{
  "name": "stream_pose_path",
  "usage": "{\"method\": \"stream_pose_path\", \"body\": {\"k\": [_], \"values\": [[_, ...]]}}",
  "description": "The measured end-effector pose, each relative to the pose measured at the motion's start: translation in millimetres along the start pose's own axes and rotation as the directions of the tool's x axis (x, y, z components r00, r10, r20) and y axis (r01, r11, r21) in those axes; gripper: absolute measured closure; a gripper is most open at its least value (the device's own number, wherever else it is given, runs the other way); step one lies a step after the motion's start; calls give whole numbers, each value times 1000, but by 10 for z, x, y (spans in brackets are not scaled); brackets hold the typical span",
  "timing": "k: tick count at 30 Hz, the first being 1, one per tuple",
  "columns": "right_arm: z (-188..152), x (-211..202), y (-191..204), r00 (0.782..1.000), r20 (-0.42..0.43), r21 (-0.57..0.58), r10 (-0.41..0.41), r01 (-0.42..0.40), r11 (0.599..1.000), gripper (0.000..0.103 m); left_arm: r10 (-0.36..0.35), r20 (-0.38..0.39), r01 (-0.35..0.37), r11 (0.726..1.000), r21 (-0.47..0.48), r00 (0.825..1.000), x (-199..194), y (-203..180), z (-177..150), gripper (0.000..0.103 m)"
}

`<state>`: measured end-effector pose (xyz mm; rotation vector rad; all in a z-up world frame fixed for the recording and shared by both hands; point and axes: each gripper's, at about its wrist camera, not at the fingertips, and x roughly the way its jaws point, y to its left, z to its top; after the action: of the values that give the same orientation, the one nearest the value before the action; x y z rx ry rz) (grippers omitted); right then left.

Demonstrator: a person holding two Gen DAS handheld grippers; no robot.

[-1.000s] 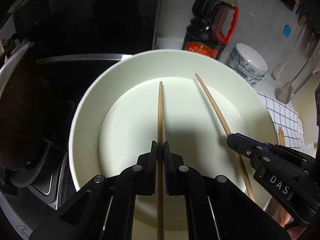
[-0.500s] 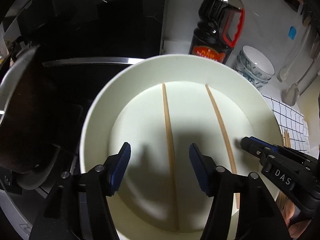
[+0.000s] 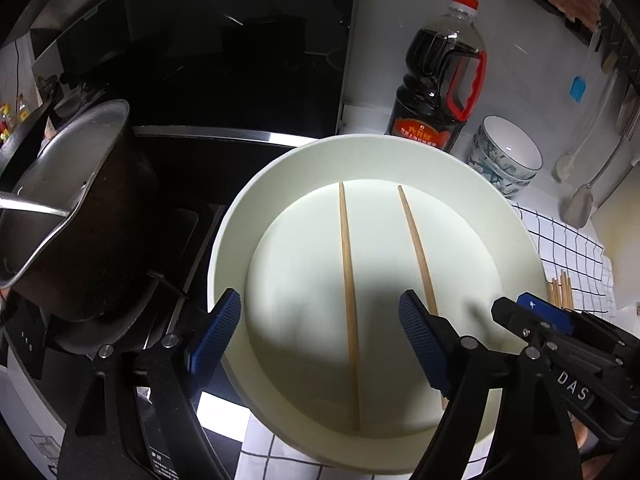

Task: Organize utensils
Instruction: 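Move both open tools back over the remaining chopsticks on the cloth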

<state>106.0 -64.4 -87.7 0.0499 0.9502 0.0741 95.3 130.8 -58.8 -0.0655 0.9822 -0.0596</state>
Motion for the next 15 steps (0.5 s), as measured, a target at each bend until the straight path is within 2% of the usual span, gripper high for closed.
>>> {"method": "stream_pose_path", "body": {"k": [2,6,9,10,12,15], "values": [[-33,-25,-3,1000,2,4,0,0,1000,66,0,-8,0,1000,2,1000,-5,-18,-26,23],[-108,-107,-77,1000,14,24,-4,3,1000,56,5,-21,-5,1000,19,1000,-39,-76,-82,23],[-170,-191,-161,1000,26,39,-8,7,999,54,-2,-25,3,1000,29,1000,-71,-142,-122,23],[-188,-230,-194,1000,31,45,5,-7,999,51,-4,-24,5,999,33,1000,-81,-165,-133,23],[-219,-306,-255,999,41,52,-18,15,999,50,-11,-22,12,999,41,1000,-110,-239,-154,23],[-253,-430,-342,997,72,69,12,-17,997,50,-22,-17,23,998,53,1000,-150,-361,-178,23]]}}
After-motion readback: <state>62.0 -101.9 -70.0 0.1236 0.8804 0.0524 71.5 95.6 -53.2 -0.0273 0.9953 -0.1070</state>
